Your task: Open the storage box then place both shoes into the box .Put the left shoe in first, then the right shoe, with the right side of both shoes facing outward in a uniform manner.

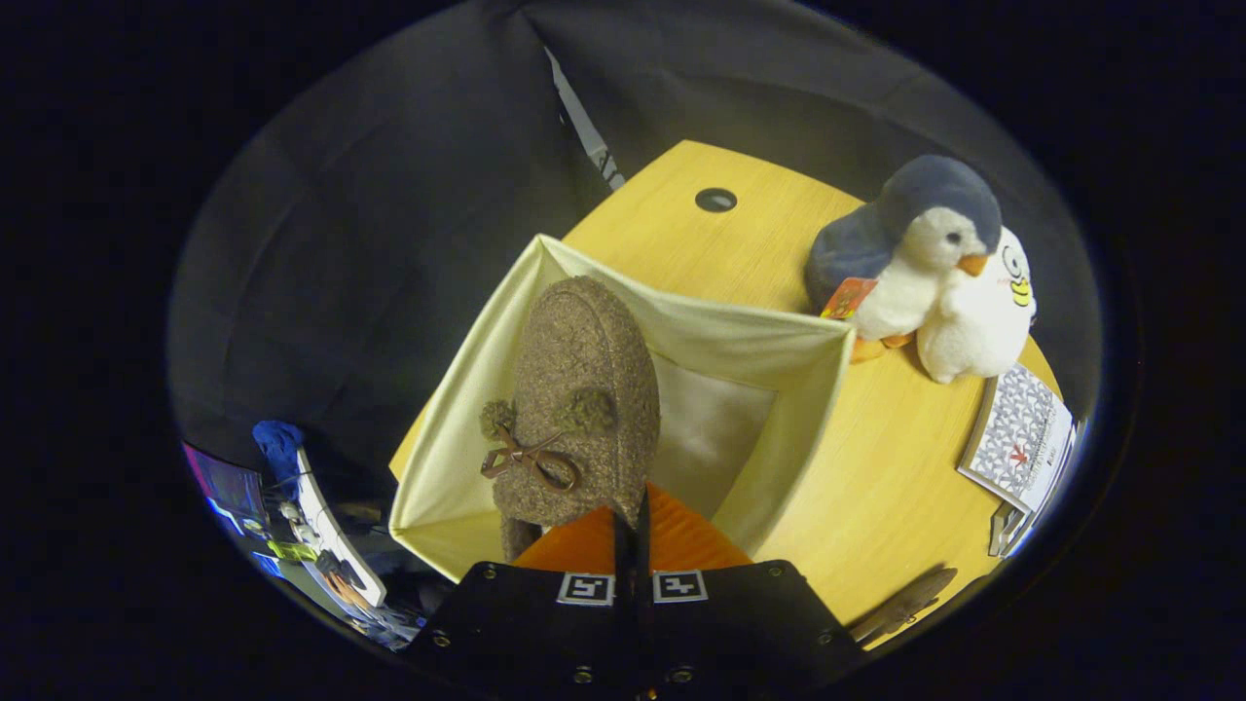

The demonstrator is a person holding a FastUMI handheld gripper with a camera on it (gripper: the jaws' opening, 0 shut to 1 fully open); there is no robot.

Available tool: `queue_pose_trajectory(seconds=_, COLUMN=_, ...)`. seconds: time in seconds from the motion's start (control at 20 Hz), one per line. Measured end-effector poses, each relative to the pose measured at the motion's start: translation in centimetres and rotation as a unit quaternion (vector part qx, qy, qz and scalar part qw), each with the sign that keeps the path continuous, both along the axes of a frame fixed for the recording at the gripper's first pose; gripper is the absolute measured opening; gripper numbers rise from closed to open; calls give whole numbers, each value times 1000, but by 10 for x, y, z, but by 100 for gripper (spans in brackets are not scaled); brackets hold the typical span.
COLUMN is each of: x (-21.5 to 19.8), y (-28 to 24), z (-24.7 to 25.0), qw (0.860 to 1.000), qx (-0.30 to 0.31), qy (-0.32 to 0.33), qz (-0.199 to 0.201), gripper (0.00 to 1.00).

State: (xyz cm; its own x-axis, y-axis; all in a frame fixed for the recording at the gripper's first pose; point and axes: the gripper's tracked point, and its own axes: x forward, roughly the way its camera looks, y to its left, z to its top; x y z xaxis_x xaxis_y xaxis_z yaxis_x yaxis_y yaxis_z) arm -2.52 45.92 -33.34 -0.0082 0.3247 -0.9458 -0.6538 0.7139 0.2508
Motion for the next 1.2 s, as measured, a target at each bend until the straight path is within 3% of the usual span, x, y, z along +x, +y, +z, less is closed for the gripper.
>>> queue_pose_trajectory(seconds=0.2, x=-5, y=10, z=-33, qw=1000, qx=-28, qy=5, qz=4, gripper=0)
queue_pose_trajectory(seconds=0.3, x=-9, y=19, z=-39, qw=1000, qx=-12, qy=13, qz=-5, gripper=1)
queue_pose_trajectory(seconds=0.5, x=3, y=17, z=-34, qw=1000, qx=-5, qy=-10, qz=-6, gripper=22)
queue_pose_trajectory(seconds=0.55, x=0, y=21, z=-26, qw=1000, qx=15, qy=-12, qz=-6, gripper=21)
queue_pose_trajectory(seconds=0.7, x=-3, y=15, z=18, qw=998, qx=50, qy=-40, qz=-5, gripper=68)
queue_pose_trajectory(seconds=0.8, x=-4, y=1, z=42, qw=996, qx=63, qy=-60, qz=-1, gripper=75)
queue_pose_trajectory(seconds=1.05, x=-4, y=-62, z=94, qw=992, qx=85, qy=-87, qz=-21, gripper=75)
queue_pose_trajectory(seconds=1.2, x=-9, y=-112, z=106, qw=990, qx=90, qy=-93, qz=-56, gripper=75)
